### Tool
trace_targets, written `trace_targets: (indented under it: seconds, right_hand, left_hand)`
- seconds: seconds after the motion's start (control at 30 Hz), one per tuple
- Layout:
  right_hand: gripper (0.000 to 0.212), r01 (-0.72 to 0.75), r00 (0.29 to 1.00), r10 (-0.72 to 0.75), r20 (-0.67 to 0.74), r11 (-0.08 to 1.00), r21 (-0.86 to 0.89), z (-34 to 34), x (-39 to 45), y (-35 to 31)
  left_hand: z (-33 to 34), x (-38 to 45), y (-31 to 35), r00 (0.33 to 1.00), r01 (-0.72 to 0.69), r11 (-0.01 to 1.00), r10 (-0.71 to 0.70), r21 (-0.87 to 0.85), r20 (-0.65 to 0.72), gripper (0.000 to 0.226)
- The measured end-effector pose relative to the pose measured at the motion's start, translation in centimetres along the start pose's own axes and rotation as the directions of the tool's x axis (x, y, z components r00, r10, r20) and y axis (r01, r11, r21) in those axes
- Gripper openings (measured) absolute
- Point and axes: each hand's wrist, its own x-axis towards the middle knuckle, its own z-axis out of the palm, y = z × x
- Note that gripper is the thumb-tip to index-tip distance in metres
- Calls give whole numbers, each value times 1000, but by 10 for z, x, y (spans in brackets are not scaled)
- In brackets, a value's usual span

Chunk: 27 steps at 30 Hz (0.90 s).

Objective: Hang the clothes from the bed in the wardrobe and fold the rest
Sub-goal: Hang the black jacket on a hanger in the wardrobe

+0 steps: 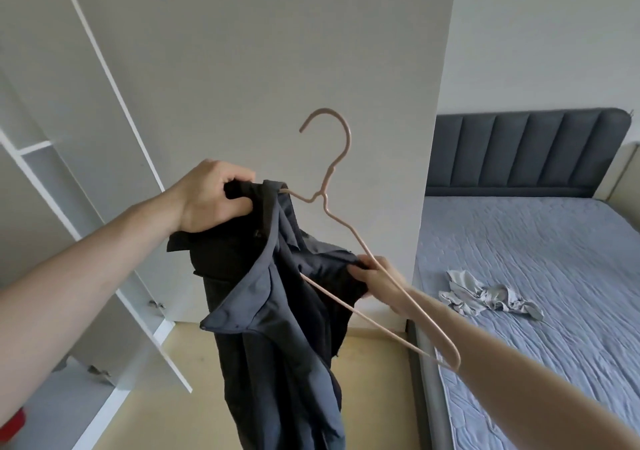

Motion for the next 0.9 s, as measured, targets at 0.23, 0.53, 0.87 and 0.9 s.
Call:
trace_targets:
  seconds: [0.23,0.53,0.87,0.9]
  right_hand:
    - [15,203,976,-200,-84,979,32,-96,2,-50]
    - [25,323,902,-385,-195,902,-287,-175,-25,-102]
    - [34,389,858,-480,-184,840,-377,-245,-50,-90]
    - [39,398,847,-496,-194,831,-389,-249,-51,-86]
  left_hand:
    - [17,-11,-15,994,104,962,-109,252,6,28]
    - [52,6,16,985,171,885,-143,434,-96,24]
    - [61,15,83,989,147,779,-97,610,-114,34]
    - [60,16,89,990,134,773,-71,620,-125,39]
